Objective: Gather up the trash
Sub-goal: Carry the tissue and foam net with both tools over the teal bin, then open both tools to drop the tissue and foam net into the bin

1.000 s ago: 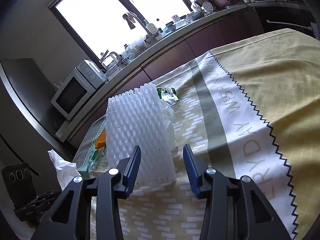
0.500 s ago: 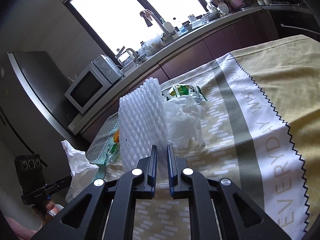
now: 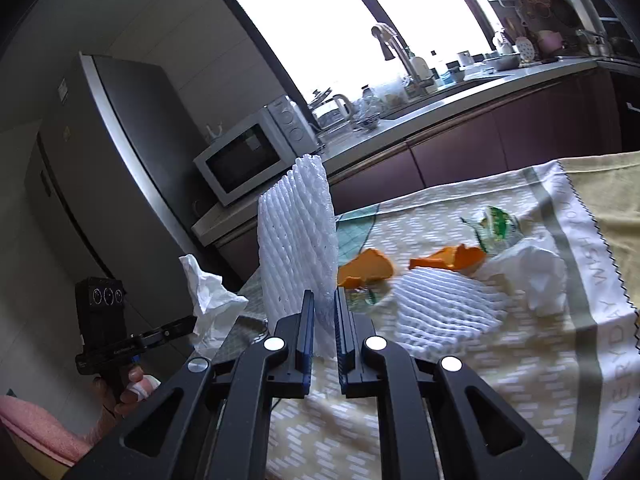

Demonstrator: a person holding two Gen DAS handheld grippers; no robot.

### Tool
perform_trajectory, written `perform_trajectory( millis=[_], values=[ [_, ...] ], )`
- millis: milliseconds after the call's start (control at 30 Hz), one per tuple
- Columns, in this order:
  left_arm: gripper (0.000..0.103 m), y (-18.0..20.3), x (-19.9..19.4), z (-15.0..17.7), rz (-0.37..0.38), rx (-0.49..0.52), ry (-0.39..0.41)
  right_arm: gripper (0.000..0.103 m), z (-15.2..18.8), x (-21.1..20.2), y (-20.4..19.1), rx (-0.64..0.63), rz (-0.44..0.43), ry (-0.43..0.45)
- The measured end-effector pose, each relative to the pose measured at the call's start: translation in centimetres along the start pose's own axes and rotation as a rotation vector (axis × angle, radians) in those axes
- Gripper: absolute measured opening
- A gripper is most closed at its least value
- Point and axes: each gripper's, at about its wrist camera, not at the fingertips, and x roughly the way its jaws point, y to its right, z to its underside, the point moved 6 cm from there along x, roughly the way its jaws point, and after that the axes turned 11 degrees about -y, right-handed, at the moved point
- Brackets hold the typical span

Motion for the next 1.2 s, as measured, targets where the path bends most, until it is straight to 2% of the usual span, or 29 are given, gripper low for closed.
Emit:
perform_trajectory(
  millis=[300, 567, 900, 1200],
  values=[
    [0.006, -8.4, -6.9, -0.7, -0.177, -0.101, 0.101, 0.009, -1.7, 9.8, -9.1, -0.164, -0.135, -0.151],
    [0.006, -17.7, -10.5, 0.0, -0.319, -0.216, 0.102, 0.009, -3.4, 18.9, -16.3, -0.269, -0.200, -0.263],
    [0.007, -26.1, -9.1, 1.8, -0.405, -0.323, -0.005, 0.009, -2.8, 28.8, -20.9, -0.287, -0.181, -0.403],
    [0.008, -30.5, -6.0, 3.0, -0.410, -0.382, -0.087, 0.009, -1.0, 35.1, -22.5, -0.292, -0.101, -0.520]
  ],
)
